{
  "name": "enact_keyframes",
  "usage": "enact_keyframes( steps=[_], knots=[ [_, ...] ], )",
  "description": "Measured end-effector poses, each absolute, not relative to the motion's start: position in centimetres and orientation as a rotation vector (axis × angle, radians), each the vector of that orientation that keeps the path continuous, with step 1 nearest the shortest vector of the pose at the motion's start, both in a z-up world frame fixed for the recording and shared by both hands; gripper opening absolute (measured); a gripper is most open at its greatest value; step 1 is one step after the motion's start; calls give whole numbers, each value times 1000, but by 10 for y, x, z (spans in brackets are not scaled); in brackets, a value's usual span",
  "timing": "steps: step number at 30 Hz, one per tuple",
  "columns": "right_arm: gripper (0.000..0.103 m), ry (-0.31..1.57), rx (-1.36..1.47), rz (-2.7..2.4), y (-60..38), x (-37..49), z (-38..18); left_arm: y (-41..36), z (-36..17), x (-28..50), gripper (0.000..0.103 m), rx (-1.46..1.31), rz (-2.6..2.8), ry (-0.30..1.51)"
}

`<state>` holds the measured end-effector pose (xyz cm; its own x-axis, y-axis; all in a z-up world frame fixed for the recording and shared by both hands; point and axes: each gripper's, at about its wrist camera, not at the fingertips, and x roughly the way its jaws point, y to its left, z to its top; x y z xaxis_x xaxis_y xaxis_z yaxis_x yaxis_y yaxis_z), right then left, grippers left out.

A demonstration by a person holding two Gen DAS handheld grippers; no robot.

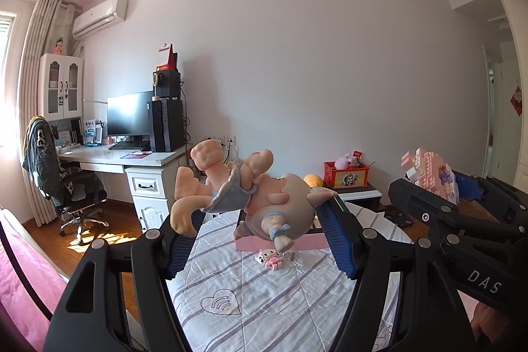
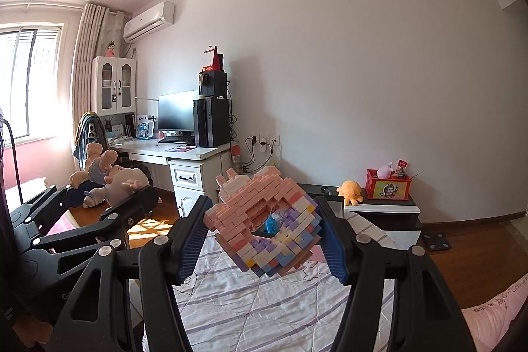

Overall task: Organize rigid objects
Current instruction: 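Carry the doll and block donut over the pink box with both grippers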

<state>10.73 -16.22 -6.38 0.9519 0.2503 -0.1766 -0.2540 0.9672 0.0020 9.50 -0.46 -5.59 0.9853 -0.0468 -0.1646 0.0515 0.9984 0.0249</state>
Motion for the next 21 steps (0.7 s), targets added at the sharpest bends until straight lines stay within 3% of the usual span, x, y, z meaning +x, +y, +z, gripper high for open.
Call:
enact_keyframes(
  steps=[13, 21],
  knots=[
    [64, 218, -13, 254, -166, 137, -73, -13, -68, 130, 70, 47, -53, 213],
    [64, 284, -10, 248, -173, 204, -88, -21, -88, 214, 70, 43, -118, 316]
  ],
)
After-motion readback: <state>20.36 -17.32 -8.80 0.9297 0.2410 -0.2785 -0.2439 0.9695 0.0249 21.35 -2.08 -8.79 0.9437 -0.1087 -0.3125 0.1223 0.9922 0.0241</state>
